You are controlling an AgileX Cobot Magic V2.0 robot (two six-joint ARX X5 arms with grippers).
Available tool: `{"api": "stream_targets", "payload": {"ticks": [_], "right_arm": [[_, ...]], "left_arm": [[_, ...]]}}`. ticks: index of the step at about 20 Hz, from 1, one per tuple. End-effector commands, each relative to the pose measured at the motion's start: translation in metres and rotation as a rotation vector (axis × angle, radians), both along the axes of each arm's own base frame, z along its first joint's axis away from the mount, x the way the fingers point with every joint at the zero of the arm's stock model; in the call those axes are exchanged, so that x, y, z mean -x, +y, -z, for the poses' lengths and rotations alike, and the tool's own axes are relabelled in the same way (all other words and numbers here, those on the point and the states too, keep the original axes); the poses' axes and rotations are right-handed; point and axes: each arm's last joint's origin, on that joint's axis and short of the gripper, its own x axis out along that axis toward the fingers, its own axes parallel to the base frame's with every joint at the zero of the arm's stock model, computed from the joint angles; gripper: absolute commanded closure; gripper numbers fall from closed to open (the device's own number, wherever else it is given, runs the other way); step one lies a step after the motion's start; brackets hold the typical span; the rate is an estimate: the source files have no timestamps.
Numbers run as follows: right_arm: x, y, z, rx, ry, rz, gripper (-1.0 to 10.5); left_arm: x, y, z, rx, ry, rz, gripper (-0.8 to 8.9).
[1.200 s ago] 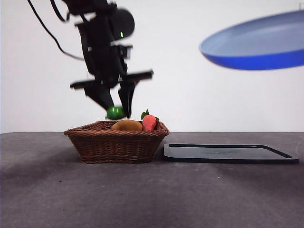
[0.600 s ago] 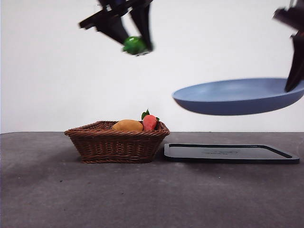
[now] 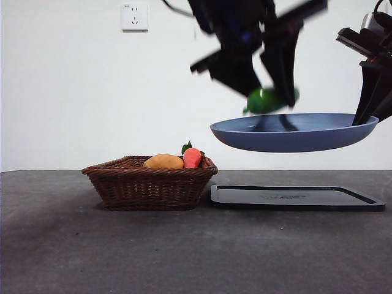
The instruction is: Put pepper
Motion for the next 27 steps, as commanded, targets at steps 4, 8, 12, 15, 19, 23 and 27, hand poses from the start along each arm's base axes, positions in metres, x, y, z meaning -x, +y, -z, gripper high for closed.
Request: {"api": "stream_targets", "payload": {"ticks": [4, 8, 12, 15, 19, 23, 27], "right_arm": [[-0.003, 0.001, -0.002, -0.015, 0.005, 0.0, 9.4], [-0.001, 0.002, -0.001, -0.037, 0.029, -0.007, 9.4], [0.0, 0.002, -0.001, -0.045, 0.055, 0.014, 9.4], [0.002, 0.002, 0.0, -0.048, 0.082, 0.022, 9.4], [0.003, 0.002, 0.001, -0.051, 0.107, 0.041, 9.4], [0.002, 0.002, 0.0, -0.056, 0.103, 0.07, 9.4], [-0.005, 0.0, 0.0, -0.035, 0.059, 0.129, 9.4]], "left_arm": [[-0.005, -0.014, 0.02, -0.031, 0.008, 0.027, 6.72], [-0.005, -0.014, 0.02, -0.033, 0.008, 0.027, 5.81], [-0.003, -0.013, 0.022, -0.048, 0.027, 0.034, 5.67], [-0.001, -0.012, 0.016, -0.015, 0.043, 0.058, 5.67], [0.009, 0.002, -0.022, 0.055, -0.022, 0.068, 5.67], [0.029, 0.028, -0.071, 0.132, -0.107, 0.084, 5.67], [0.06, 0.071, -0.13, 0.238, -0.24, 0.105, 5.67]]}}
